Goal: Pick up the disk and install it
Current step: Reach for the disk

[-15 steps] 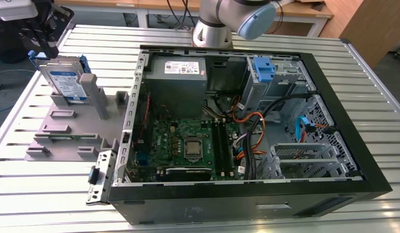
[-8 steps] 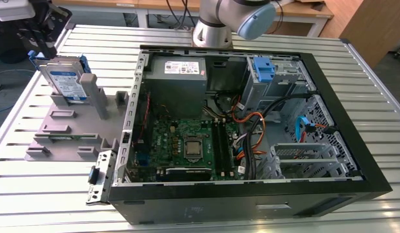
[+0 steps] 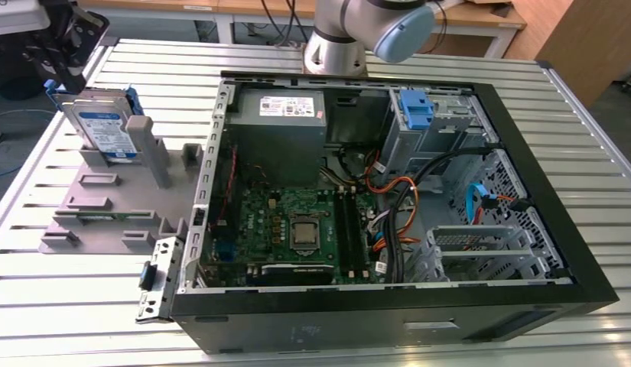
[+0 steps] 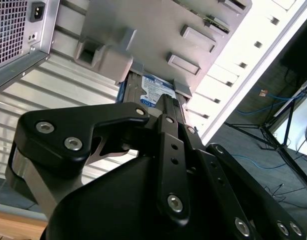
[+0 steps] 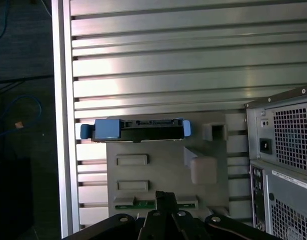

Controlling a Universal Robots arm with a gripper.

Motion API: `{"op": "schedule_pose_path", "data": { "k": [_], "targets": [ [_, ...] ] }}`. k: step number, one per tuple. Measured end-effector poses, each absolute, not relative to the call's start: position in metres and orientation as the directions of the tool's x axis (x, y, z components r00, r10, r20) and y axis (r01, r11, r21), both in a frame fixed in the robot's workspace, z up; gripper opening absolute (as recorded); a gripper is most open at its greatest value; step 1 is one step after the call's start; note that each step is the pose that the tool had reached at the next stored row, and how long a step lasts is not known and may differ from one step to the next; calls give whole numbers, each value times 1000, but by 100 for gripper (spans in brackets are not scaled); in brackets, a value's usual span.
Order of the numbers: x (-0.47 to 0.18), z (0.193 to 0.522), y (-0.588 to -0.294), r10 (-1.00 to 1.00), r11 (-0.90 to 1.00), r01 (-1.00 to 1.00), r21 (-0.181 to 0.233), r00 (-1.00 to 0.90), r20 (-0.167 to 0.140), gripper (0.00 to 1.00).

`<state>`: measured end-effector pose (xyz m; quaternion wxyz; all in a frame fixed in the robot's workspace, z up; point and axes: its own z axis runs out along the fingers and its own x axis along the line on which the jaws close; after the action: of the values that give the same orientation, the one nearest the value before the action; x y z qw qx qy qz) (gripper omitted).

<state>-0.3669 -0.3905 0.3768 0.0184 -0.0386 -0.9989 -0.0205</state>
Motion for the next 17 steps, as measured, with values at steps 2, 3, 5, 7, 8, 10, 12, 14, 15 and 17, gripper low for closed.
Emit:
{"op": "schedule_pose_path", "data": {
  "k": [2, 3, 5, 7, 8, 10, 12, 14, 15, 17],
  "targets": [
    [-369, 376, -390, 76, 996, 78, 40, -996, 38, 11],
    [-369, 375, -389, 76, 996, 78, 40, -996, 38, 11],
    [-370, 374, -386, 76, 996, 78, 39, -996, 38, 11],
    [-371, 373, -382, 77, 996, 78, 40, -996, 38, 11],
    [-371, 372, -381, 77, 996, 78, 39, -996, 38, 11],
    [-371, 370, -376, 77, 996, 79, 40, -996, 38, 11],
    [-373, 369, -372, 78, 996, 79, 40, -996, 38, 11],
    [-374, 367, -368, 78, 996, 80, 40, -996, 38, 11],
    [-375, 367, -366, 78, 996, 80, 40, -996, 38, 11],
    [-376, 365, -362, 78, 996, 80, 40, -996, 38, 11]
  ]
}}
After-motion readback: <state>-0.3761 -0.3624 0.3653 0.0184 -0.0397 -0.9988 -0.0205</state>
